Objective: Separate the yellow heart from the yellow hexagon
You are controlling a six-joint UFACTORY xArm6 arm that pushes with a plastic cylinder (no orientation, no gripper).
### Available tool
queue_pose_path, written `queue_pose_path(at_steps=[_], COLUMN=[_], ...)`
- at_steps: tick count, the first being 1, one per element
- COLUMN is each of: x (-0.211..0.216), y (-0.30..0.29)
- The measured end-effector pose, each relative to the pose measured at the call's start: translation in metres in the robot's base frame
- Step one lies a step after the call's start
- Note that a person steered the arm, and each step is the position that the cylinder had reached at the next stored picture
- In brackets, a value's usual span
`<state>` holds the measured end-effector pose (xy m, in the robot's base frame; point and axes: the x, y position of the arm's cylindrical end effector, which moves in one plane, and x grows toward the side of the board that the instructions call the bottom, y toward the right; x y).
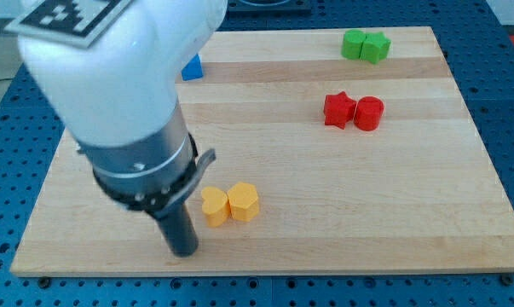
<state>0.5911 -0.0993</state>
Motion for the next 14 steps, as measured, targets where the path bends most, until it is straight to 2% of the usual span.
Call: queue_pose_path(at_steps=[3, 6, 8, 10, 12, 14], x=[-0.033, -0.142, -0.154, -0.188, -0.194, -0.205], y=[0.028, 0.042, 0.050, 0.076, 0.122, 0.127])
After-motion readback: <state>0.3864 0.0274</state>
